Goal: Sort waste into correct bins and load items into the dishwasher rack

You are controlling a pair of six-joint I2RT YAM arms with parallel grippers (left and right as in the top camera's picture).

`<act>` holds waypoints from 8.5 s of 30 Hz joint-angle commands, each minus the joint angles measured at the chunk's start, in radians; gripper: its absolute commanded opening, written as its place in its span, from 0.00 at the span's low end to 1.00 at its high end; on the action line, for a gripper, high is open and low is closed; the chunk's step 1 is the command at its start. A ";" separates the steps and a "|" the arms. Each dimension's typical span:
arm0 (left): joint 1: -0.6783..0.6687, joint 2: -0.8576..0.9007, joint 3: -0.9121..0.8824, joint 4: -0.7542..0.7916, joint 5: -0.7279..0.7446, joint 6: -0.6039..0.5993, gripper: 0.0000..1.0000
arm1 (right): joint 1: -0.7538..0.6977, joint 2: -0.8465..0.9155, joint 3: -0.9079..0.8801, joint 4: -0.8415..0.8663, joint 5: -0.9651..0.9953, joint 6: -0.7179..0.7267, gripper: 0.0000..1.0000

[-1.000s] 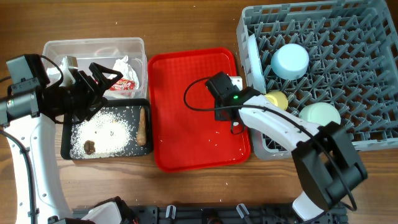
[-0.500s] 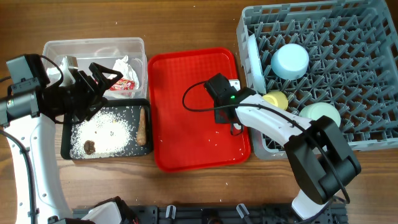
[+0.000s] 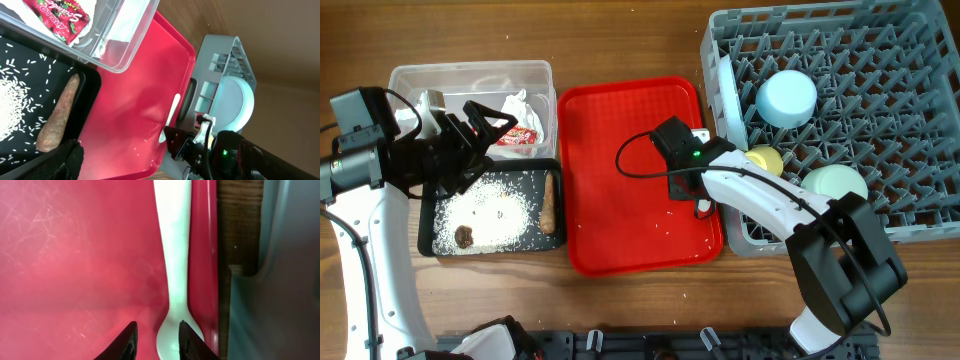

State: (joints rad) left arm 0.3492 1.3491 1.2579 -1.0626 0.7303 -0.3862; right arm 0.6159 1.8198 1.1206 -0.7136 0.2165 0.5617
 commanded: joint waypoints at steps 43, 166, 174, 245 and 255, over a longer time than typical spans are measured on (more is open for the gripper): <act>0.006 -0.014 0.010 0.002 0.001 0.013 1.00 | -0.002 -0.131 -0.071 0.126 -0.210 -0.072 0.04; 0.006 -0.014 0.010 0.002 0.001 0.013 1.00 | 0.061 -0.048 -0.078 0.000 -0.406 -0.427 0.15; 0.006 -0.014 0.010 0.002 0.001 0.013 1.00 | 0.060 -0.178 0.008 -0.033 -0.480 -0.432 0.06; 0.006 -0.014 0.010 0.002 0.001 0.013 1.00 | -0.005 -0.481 -0.077 -0.024 -0.397 -0.378 0.04; 0.006 -0.014 0.010 0.002 0.001 0.013 1.00 | -0.226 -0.647 -0.077 -0.138 -0.340 -0.406 0.04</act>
State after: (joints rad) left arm 0.3492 1.3491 1.2579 -1.0626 0.7307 -0.3862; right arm 0.4419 1.2015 1.0370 -0.8276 -0.1738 0.1818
